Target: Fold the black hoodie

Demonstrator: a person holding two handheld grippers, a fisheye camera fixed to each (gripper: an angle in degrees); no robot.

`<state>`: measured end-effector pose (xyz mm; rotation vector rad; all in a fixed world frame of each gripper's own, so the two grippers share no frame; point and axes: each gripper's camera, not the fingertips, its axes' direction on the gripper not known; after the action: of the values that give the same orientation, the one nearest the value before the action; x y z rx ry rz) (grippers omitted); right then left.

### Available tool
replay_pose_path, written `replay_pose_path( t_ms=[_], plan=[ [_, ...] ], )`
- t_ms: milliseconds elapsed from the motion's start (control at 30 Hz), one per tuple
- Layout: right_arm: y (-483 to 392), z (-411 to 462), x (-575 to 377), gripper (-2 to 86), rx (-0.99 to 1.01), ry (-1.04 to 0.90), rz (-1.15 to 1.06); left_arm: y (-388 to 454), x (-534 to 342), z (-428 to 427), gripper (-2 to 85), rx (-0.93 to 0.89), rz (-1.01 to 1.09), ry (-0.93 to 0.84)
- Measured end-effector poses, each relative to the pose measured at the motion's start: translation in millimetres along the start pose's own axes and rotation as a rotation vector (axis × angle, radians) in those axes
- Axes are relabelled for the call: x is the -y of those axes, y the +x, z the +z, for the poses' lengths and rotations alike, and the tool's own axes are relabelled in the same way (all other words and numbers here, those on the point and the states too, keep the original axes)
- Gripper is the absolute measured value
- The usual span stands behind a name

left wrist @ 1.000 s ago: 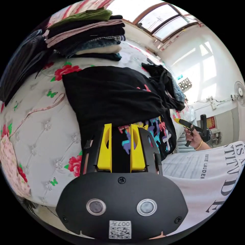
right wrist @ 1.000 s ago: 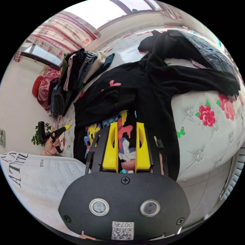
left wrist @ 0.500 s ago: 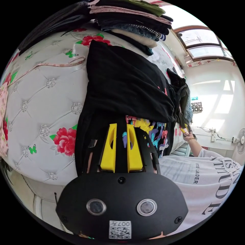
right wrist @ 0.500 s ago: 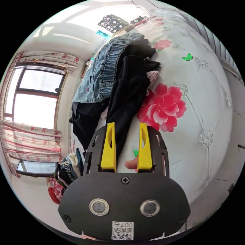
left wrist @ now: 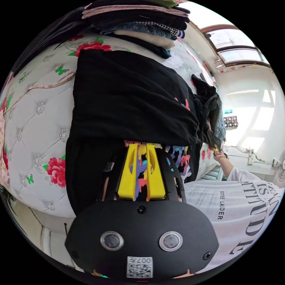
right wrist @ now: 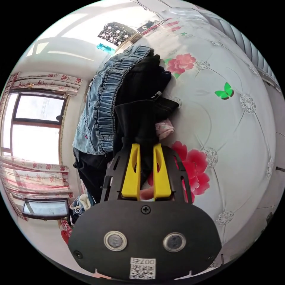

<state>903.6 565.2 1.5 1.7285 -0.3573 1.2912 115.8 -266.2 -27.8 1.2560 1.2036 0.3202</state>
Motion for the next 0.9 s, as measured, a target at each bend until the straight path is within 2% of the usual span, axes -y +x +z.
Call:
replay_pose_path(
  t_ms=[167,267,367,433,467,533,567,633,700,900],
  plan=[
    [-50,-71,-77,2.5,0.244,0.140,-0.206,-16,7,-6,5.1,-0.022,0.044,0.019],
    [-110,-119,-159,2.2,0.428,0.174,-0.443,-28,11,-14,5.2,-0.057,0.072,0.041],
    [-186,-159,-273,2.9,0.536,0.171,-0.805,-36,14,-28,5.5,-0.104,0.126,0.084],
    [-234,-178,-390,4.4,0.648,0.105,-1.125,-43,15,-38,5.9,-0.132,0.158,0.117],
    [-241,-180,-422,4.9,0.689,0.074,-1.201,-48,15,-46,6.7,-0.150,0.176,0.142],
    [-253,-174,-547,6.7,0.835,-0.162,-1.454,-60,13,-59,7.8,-0.173,0.202,0.184],
    [-251,-169,-577,7.1,0.853,-0.233,-1.504,-70,10,-68,8.4,-0.175,0.207,0.214],
    [-226,-136,-682,8.2,0.792,-0.452,-1.640,-91,5,-79,9.3,-0.172,0.200,0.249],
    [-197,-105,-736,8.7,0.657,-0.544,-1.721,-116,0,-86,10.0,-0.167,0.171,0.265],
    [-119,-3,-784,9.3,0.148,-0.600,-1.805,-184,8,-84,12.1,-0.130,0.118,0.226]
  ],
)
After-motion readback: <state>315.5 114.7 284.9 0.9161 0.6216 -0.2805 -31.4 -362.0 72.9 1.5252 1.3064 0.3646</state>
